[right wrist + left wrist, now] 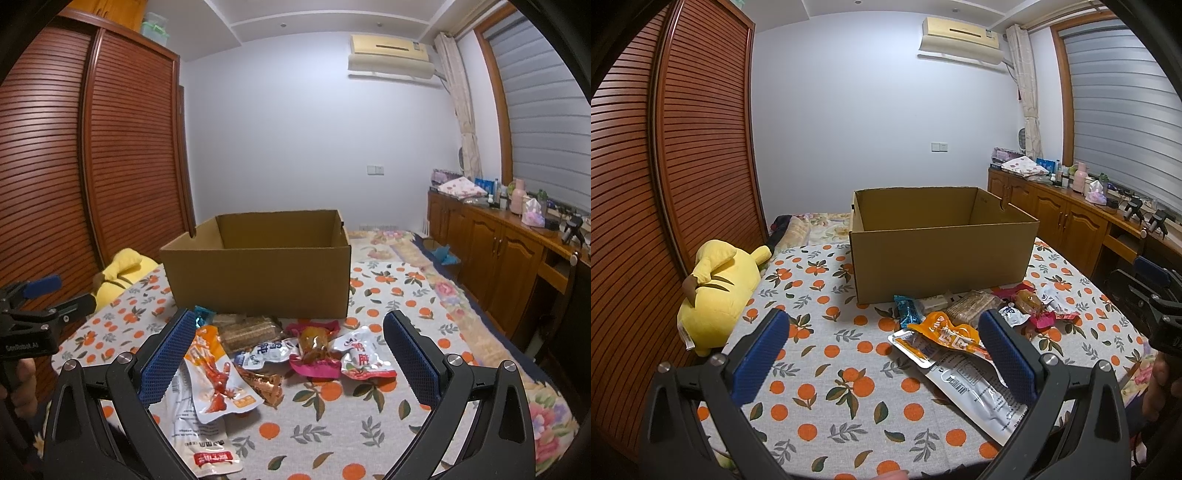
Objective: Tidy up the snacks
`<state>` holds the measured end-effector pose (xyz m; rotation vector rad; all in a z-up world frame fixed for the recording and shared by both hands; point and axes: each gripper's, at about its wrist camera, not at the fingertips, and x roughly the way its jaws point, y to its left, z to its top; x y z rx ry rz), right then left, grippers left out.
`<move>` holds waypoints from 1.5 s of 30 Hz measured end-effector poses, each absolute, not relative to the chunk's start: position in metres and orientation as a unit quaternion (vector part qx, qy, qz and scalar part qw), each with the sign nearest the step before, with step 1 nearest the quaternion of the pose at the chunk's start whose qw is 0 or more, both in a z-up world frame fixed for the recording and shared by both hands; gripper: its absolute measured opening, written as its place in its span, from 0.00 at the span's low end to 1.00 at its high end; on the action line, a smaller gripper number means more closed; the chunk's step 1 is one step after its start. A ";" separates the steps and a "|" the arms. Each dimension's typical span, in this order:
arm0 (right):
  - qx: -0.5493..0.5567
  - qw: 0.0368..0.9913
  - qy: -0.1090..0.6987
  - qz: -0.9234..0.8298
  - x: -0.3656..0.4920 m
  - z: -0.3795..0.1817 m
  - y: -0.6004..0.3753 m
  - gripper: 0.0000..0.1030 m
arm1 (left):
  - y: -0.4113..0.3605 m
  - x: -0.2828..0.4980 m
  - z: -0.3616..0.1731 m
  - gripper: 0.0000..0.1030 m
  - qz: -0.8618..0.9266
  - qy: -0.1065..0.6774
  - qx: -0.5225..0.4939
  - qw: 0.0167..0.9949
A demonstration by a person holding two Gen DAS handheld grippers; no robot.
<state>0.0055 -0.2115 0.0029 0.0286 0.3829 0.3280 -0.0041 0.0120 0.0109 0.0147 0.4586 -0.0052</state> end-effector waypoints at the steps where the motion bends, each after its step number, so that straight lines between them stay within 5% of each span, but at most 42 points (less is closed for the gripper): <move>1: 0.014 0.968 0.189 0.163 0.005 0.003 -0.212 1.00 | 0.012 -0.004 0.010 1.00 -0.003 0.227 0.006 0.974; 29: -0.004 0.943 0.250 0.218 0.022 -0.024 -0.208 0.98 | 0.001 0.014 -0.035 1.00 -0.042 0.289 -0.003 0.956; 45: -0.084 0.852 0.357 0.374 0.063 -0.059 -0.128 0.68 | 0.011 0.035 -0.071 0.97 -0.046 0.345 -0.024 0.937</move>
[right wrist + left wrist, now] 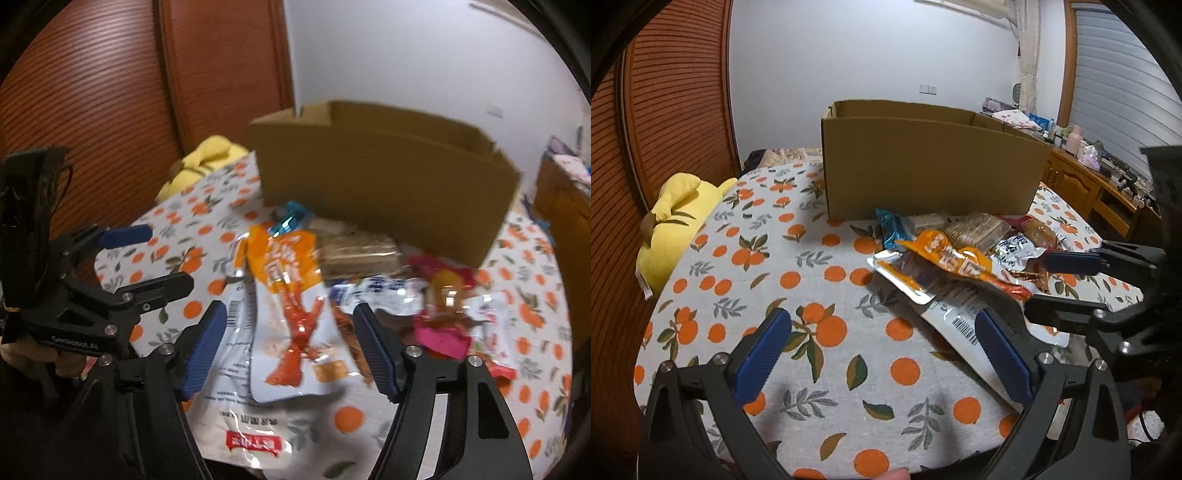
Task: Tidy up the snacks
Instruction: 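Reach the right gripper to the orange chicken-feet bag and grasp it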
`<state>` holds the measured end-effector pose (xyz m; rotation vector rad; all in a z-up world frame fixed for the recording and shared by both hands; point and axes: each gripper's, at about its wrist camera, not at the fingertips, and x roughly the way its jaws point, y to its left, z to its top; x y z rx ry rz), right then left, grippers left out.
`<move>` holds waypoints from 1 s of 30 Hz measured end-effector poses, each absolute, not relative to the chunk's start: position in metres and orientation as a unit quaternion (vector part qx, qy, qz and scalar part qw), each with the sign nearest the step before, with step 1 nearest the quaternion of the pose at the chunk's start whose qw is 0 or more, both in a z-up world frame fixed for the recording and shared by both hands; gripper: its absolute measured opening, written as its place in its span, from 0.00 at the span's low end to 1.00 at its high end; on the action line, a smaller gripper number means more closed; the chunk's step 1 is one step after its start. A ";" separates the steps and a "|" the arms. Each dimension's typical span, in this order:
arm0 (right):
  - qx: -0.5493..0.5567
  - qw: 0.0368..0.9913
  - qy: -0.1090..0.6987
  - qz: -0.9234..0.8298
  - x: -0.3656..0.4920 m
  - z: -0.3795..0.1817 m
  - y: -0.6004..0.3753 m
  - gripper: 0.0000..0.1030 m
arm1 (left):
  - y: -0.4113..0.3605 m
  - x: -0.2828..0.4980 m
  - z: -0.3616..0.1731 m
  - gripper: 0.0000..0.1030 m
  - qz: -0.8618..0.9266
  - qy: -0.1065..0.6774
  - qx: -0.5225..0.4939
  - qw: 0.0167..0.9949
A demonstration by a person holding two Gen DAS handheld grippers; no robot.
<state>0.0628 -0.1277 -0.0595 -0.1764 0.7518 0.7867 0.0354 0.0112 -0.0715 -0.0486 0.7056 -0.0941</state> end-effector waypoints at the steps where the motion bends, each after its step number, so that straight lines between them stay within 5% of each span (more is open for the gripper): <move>1: -0.086 0.848 0.362 0.378 0.065 -0.062 -0.124 0.67 | 0.012 0.035 -0.072 0.97 -0.047 0.347 -0.025 0.936; 22: -0.108 0.784 0.463 0.399 0.131 -0.094 -0.077 0.65 | 0.014 0.039 -0.086 0.97 -0.059 0.368 -0.036 0.927; 30: -0.105 0.786 0.454 0.407 0.130 -0.088 -0.078 0.46 | 0.003 0.035 -0.085 0.97 -0.084 0.379 -0.047 0.920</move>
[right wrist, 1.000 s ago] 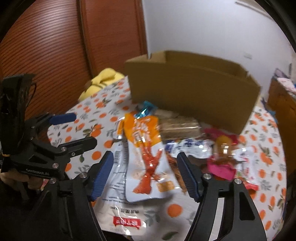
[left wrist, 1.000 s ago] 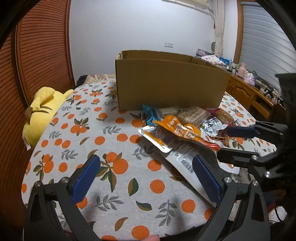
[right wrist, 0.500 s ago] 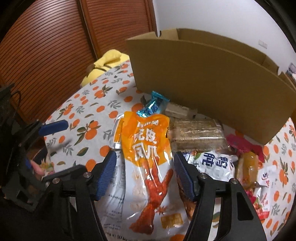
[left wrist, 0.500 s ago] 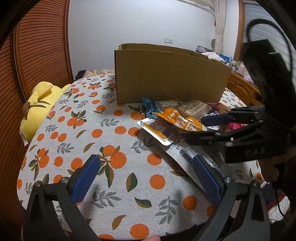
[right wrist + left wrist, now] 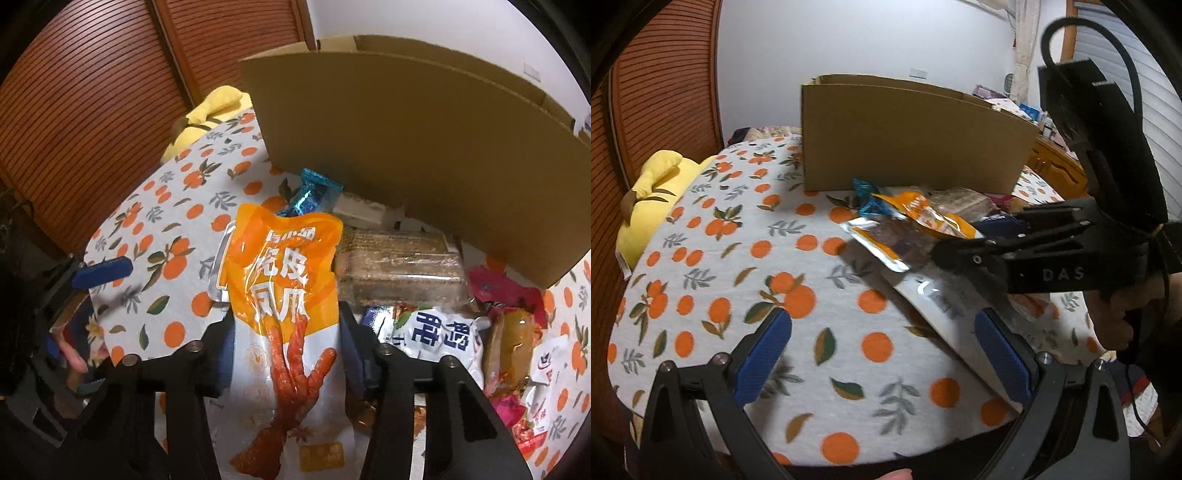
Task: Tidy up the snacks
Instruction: 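Reach the right gripper to the orange chicken-feet bag and grasp it, then grasp the long white bag with the left gripper while the right gripper lifts the orange bag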
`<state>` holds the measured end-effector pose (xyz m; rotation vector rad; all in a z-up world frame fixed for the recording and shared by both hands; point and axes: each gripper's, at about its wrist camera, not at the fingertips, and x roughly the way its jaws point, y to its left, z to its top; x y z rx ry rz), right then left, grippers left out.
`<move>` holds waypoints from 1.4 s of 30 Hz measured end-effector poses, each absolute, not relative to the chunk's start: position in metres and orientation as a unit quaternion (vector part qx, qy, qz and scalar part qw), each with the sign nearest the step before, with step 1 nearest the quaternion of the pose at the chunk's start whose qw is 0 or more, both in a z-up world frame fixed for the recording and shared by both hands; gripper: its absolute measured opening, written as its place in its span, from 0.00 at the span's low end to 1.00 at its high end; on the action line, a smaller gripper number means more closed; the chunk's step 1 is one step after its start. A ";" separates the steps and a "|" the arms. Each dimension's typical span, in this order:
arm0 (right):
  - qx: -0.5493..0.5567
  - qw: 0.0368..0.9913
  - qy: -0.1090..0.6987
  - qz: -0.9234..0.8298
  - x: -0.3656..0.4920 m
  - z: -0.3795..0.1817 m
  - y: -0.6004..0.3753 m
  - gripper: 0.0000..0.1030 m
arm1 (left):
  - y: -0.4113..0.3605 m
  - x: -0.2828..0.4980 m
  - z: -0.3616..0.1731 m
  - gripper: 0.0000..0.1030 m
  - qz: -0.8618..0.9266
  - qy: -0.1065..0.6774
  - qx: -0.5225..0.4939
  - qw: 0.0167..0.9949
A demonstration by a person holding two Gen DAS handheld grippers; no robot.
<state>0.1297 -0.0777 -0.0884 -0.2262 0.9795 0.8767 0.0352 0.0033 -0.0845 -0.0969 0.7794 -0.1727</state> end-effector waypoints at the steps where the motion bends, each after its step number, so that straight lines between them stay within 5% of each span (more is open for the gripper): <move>1: -0.110 0.788 0.452 0.403 0.129 -0.087 -0.079 0.46 | 0.000 0.035 -0.084 0.97 -0.087 0.380 -0.047 0.920; 18: -0.071 0.850 0.383 0.355 0.113 -0.030 -0.155 0.46 | -0.062 0.059 -0.098 0.97 -0.097 0.434 0.007 0.896; 42: -0.077 0.852 0.405 0.323 0.089 -0.077 -0.166 0.46 | -0.005 0.089 -0.106 0.93 -0.091 0.468 -0.013 0.879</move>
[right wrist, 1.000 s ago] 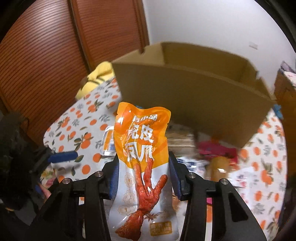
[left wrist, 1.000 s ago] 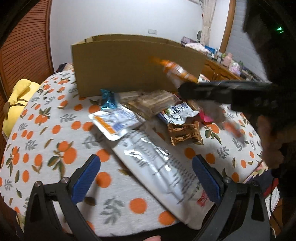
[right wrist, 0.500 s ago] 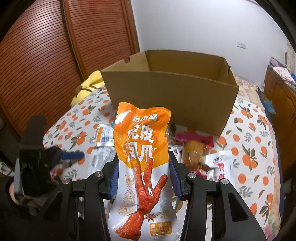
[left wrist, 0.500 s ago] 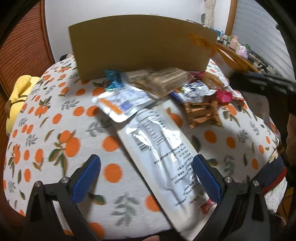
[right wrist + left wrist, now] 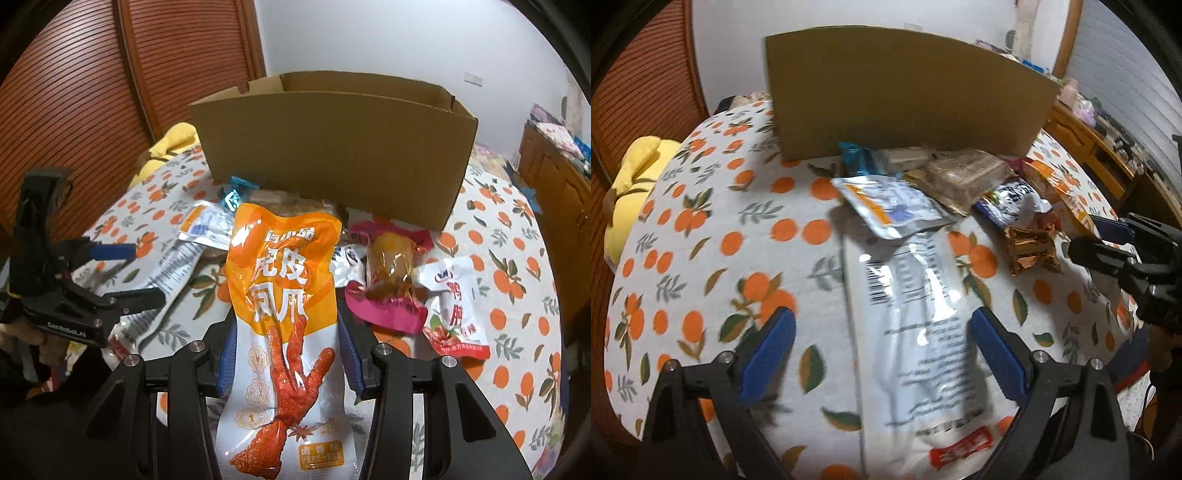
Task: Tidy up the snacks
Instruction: 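Grasp the long white bag with the left gripper while the right gripper lifts the orange bag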
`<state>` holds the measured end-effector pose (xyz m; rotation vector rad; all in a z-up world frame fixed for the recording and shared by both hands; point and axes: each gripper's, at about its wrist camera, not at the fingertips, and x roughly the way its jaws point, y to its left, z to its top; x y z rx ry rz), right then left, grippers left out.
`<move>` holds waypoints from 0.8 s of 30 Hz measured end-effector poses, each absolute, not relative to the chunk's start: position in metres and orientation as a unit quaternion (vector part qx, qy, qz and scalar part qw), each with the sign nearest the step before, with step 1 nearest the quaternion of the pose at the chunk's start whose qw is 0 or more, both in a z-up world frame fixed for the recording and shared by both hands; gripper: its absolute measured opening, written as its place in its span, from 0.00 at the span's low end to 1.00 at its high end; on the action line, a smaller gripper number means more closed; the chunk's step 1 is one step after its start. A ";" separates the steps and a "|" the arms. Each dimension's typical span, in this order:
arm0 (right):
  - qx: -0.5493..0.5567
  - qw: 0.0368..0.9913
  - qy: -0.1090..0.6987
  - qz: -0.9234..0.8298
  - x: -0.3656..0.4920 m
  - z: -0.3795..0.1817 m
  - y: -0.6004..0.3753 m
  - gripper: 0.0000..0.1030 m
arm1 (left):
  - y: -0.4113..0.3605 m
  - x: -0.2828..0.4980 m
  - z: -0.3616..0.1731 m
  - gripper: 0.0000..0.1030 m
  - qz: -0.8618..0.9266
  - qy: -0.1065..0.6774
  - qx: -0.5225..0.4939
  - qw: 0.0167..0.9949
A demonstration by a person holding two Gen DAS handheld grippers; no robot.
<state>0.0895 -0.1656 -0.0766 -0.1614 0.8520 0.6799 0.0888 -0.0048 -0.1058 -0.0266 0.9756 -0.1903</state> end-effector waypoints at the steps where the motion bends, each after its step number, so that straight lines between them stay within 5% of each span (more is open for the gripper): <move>1: -0.079 0.853 0.405 0.321 0.089 -0.077 -0.166 0.46 | -0.009 0.091 -0.106 0.93 -0.093 0.470 -0.007 0.878; 6: -0.084 0.854 0.402 0.318 0.083 -0.081 -0.166 0.46 | -0.020 0.099 -0.105 0.90 -0.095 0.481 0.011 0.872; 11: -0.078 0.854 0.404 0.318 0.080 -0.085 -0.167 0.46 | -0.017 0.100 -0.103 0.67 -0.095 0.483 0.037 0.870; 20: -0.076 0.853 0.403 0.321 0.078 -0.085 -0.165 0.47 | 0.033 0.087 -0.102 0.61 -0.108 0.487 0.047 0.865; 24: -0.079 0.851 0.405 0.324 0.076 -0.087 -0.161 0.47 | 0.055 0.083 -0.101 0.47 -0.095 0.485 0.034 0.869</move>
